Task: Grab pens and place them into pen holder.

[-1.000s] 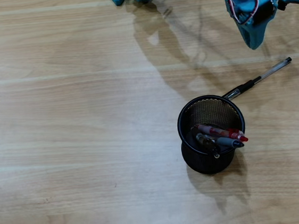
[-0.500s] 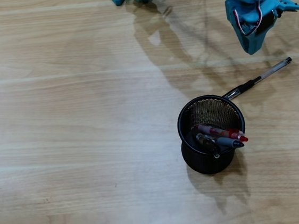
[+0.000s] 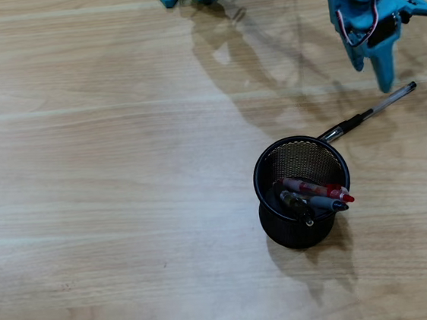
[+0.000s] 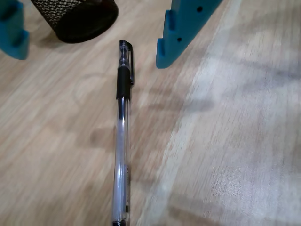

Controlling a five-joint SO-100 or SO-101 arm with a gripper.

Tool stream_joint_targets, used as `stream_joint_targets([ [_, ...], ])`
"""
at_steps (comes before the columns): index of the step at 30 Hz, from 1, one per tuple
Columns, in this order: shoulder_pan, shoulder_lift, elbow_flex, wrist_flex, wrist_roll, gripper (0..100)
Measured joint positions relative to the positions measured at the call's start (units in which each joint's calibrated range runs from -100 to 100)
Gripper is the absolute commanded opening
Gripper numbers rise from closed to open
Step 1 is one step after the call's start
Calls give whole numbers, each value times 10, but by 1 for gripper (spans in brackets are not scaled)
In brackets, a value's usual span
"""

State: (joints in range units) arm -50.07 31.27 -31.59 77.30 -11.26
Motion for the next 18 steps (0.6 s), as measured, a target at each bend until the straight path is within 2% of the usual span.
stream_joint_targets([
  [14, 3, 99, 0, -2, -2, 35],
  [18, 2, 108, -1, -2, -19, 27],
])
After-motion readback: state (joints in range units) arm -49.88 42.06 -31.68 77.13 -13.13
